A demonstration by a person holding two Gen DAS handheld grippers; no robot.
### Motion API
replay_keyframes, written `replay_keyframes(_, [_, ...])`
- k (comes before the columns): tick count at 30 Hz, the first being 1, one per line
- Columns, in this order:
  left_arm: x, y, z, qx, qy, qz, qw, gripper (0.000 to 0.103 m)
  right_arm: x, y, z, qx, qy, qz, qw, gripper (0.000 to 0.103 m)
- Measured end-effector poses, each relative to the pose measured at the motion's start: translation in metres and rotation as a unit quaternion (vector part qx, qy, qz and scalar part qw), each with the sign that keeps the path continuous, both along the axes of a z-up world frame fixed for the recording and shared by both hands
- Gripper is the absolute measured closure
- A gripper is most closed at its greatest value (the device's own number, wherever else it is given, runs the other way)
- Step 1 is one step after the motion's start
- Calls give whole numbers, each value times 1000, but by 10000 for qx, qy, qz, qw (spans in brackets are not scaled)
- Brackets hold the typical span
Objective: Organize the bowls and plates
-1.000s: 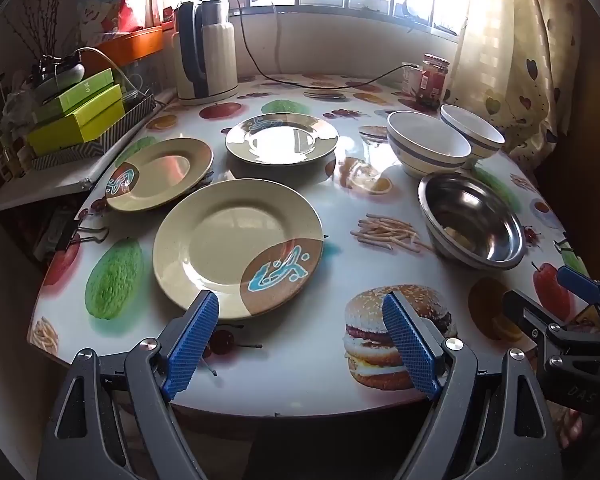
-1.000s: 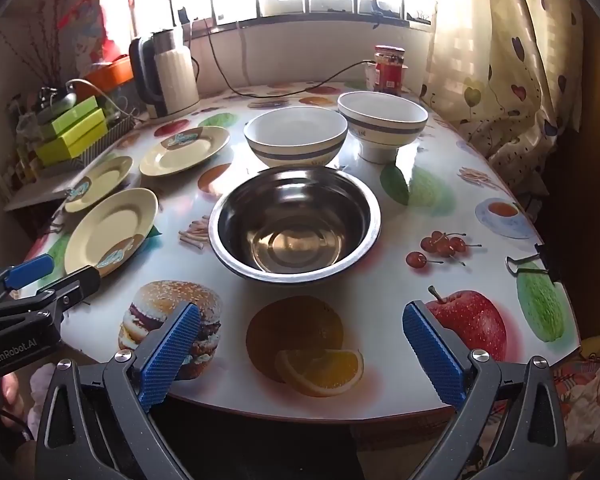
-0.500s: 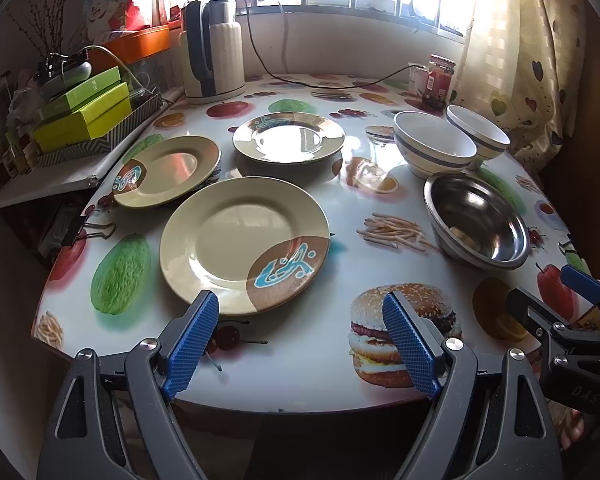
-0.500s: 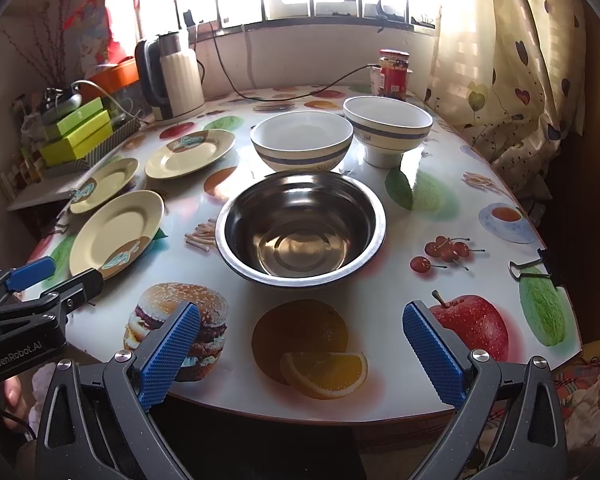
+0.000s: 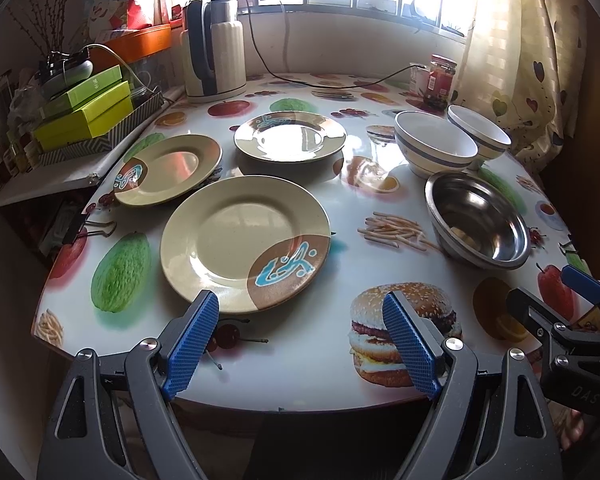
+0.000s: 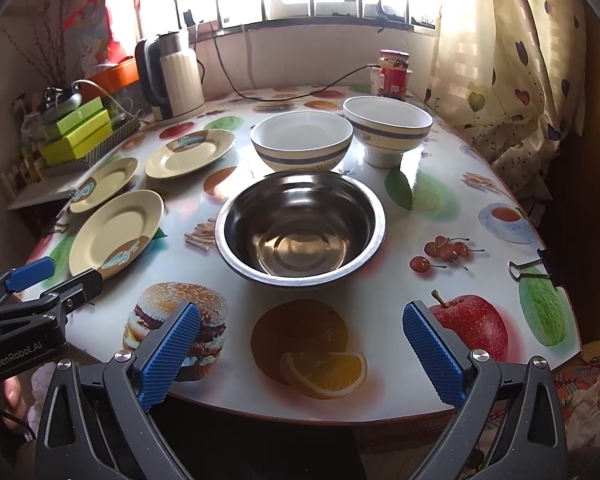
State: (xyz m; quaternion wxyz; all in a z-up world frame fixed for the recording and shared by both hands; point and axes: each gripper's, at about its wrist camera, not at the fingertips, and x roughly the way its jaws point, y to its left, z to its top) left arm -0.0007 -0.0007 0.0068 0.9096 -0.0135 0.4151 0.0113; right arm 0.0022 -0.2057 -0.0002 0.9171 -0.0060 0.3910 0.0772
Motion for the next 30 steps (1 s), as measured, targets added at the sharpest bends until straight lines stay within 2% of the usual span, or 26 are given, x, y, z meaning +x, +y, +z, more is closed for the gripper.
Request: replay_keyframes(30, [-1, 1, -2, -31, 18, 20, 10000, 18, -1, 0, 0, -10, -10, 3, 10000, 0])
